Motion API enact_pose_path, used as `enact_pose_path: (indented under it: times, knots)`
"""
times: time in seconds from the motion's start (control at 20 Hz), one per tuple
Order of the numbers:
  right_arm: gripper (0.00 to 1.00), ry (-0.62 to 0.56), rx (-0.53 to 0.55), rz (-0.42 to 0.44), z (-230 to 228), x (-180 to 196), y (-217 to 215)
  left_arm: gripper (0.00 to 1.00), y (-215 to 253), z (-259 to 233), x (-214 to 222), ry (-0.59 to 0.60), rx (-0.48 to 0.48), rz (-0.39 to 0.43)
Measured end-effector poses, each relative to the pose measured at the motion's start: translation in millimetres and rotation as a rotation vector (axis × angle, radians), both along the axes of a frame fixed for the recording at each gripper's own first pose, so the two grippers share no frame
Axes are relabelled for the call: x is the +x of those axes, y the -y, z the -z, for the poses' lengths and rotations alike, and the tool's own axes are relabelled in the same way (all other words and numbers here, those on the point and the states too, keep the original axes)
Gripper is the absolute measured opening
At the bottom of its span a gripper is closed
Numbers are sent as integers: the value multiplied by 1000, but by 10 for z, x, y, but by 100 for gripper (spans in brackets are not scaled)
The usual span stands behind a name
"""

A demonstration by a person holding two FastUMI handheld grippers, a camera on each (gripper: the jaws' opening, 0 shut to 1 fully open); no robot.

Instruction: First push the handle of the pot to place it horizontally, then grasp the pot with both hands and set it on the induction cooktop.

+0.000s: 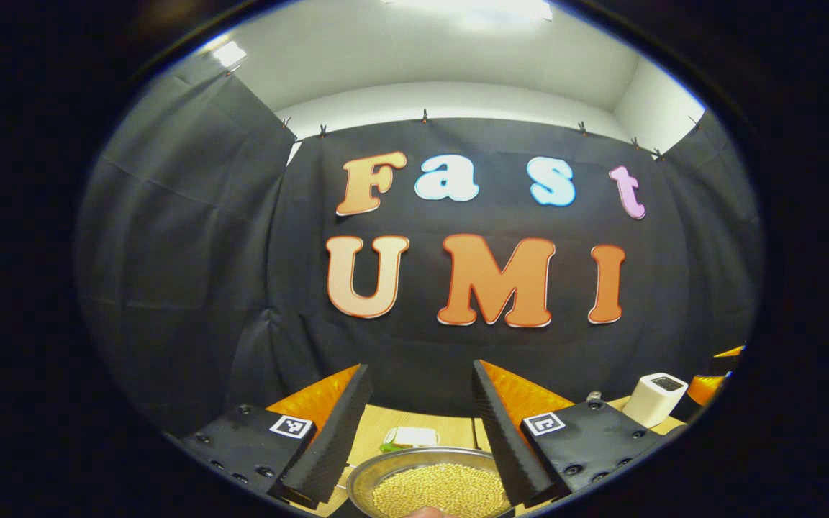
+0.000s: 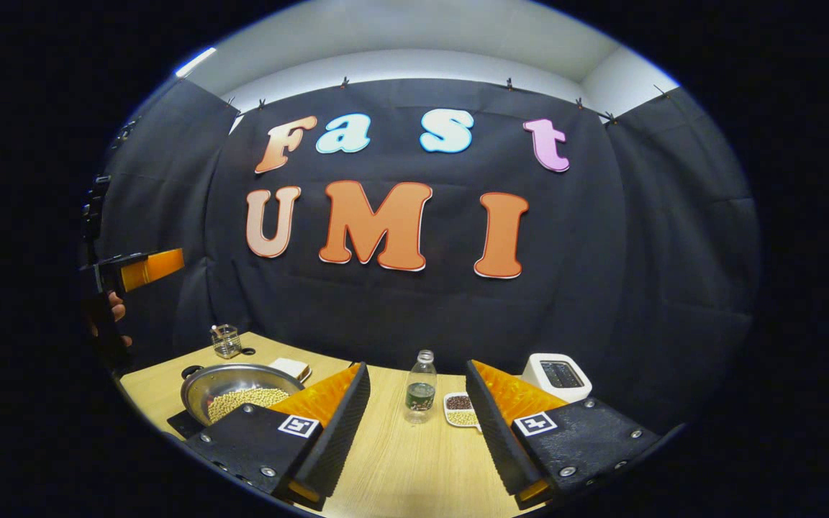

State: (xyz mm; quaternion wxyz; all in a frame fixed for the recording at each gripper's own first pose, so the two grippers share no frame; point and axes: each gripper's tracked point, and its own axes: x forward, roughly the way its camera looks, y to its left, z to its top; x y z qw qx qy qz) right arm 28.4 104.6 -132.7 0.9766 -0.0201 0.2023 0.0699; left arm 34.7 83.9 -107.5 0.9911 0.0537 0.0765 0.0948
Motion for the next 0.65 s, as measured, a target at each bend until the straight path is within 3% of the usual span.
enact_pose_path:
  times: [0.15,0.35,0.65]
  knots:
    - [83,39,-30,-10,-159,10,150,99,188,-266,-36,42,13,19]
    - [84,110,-23,1,-465,20,324,97,411,-624,-86,117,8,34]
    - [85,209,5,17,-867,36,604,96,741,-999,-233,138,16,73]
